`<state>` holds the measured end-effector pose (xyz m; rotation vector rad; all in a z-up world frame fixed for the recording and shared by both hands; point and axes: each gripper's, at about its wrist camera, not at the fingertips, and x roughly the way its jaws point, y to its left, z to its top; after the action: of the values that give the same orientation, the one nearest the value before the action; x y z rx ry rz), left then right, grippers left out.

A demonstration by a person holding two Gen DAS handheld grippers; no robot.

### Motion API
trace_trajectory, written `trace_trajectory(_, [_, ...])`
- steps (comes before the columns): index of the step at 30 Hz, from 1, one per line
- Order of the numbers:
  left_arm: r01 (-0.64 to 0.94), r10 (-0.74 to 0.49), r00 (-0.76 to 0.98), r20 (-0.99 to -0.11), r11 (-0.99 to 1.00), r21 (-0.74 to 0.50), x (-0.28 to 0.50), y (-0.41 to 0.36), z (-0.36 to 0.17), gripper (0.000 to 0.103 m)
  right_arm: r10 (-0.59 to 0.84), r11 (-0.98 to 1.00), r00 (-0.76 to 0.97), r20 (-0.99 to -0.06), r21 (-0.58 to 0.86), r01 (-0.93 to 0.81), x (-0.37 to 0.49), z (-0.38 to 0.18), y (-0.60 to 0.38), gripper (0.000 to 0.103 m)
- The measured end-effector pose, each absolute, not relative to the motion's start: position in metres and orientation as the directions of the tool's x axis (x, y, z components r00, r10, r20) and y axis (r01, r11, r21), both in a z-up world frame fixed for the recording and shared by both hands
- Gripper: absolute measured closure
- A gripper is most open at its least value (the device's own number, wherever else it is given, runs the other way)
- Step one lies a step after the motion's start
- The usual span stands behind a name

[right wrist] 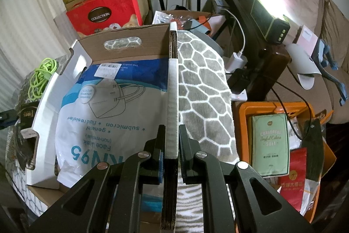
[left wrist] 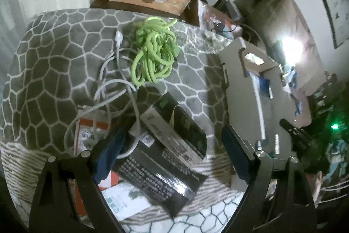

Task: Organize objects
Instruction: 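Move the left gripper to the black snack packet and grasp it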

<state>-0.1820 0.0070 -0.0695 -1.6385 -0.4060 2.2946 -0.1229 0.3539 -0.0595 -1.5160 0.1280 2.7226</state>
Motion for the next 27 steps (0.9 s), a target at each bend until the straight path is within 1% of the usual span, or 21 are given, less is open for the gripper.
trace_trajectory(1, [-0.063, 0.388, -0.305, -0.87, -0.92, -0.388, -0.185, 0.008, -0.072, 0.017, -0.021, -0.996, -0.527, -0.85, 0.061, -0.059, -0.123, -0.06, 0.354, 0.093])
trace_trajectory(4, [-0.038, 0.374, -0.299, -0.878, -0.924, -0.38, -0.192, 0.012, -0.079, 0.026, -0.021, -0.997, -0.526, -0.85, 0.06, -0.058, -0.123, -0.06, 0.354, 0.093])
trace_trajectory(6, [-0.039, 0.358, -0.302, -0.884, -0.931, -0.364, -0.195, 0.016, -0.081, 0.04, -0.022, -0.996, -0.526, -0.85, 0.062, -0.059, -0.123, -0.06, 0.354, 0.093])
trace_trajectory(7, [-0.035, 0.349, -0.301, -0.888, -0.934, -0.355, -0.196, 0.017, -0.083, 0.044, -0.022, -0.996, -0.526, -0.85, 0.062, -0.059, -0.123, -0.06, 0.354, 0.093])
trace_trajectory(8, [-0.028, 0.344, -0.302, -0.889, -0.935, -0.353, -0.197, 0.018, -0.084, 0.051, -0.022, -0.996, -0.526, -0.85, 0.062, -0.058, -0.123, -0.06, 0.354, 0.093])
trace_trajectory(9, [-0.023, 0.348, -0.303, -0.887, -0.933, -0.358, -0.197, 0.018, -0.085, 0.056, -0.022, -0.996, -0.526, -0.85, 0.062, -0.058, -0.123, -0.06, 0.354, 0.093])
trace_trajectory(10, [-0.016, 0.35, -0.308, -0.885, -0.932, -0.363, -0.197, 0.017, -0.085, 0.057, -0.022, -0.996, -0.526, -0.85, 0.063, -0.059, -0.123, -0.06, 0.354, 0.093])
trace_trajectory(11, [-0.014, 0.356, -0.312, -0.881, -0.929, -0.371, -0.197, 0.016, -0.085, 0.064, -0.022, -0.996, -0.526, -0.85, 0.063, -0.059, -0.123, -0.06, 0.354, 0.093])
trace_trajectory(12, [-0.012, 0.368, -0.315, -0.875, -0.923, -0.384, -0.196, 0.014, -0.084, 0.067, -0.023, -0.996, -0.526, -0.85, 0.063, -0.059, -0.123, -0.06, 0.354, 0.093])
trace_trajectory(13, [-0.01, 0.374, -0.319, -0.871, -0.92, -0.391, -0.195, 0.013, -0.083, 0.069, -0.023, -0.996, -0.525, -0.851, 0.064, -0.059, -0.123, -0.06, 0.353, 0.093])
trace_trajectory(14, [-0.011, 0.38, -0.324, -0.867, -0.917, -0.398, -0.193, 0.012, -0.081, 0.073, -0.022, -0.996, -0.526, -0.851, 0.062, -0.059, -0.123, -0.06, 0.354, 0.093])
trace_trajectory(15, [-0.014, 0.388, -0.328, -0.861, -0.914, -0.406, -0.192, 0.01, -0.079, 0.075, -0.022, -0.996, -0.525, -0.851, 0.062, -0.059, -0.123, -0.06, 0.354, 0.093])
trace_trajectory(22, [-0.042, 0.423, -0.354, -0.834, -0.898, -0.438, -0.183, -0.002, -0.06, 0.079, -0.024, -0.996, -0.523, -0.852, 0.063, -0.056, -0.123, -0.061, 0.352, 0.093])
trace_trajectory(26, [-0.056, 0.403, -0.354, -0.844, -0.91, -0.411, -0.182, -0.004, -0.056, 0.079, -0.018, -0.997, -0.52, -0.854, 0.055, -0.057, -0.124, -0.061, 0.351, 0.093])
trace_trajectory(27, [-0.062, 0.378, -0.359, -0.853, -0.922, -0.383, -0.181, -0.003, -0.054, 0.077, -0.017, -0.997, -0.518, -0.855, 0.055, -0.058, -0.124, -0.061, 0.35, 0.093])
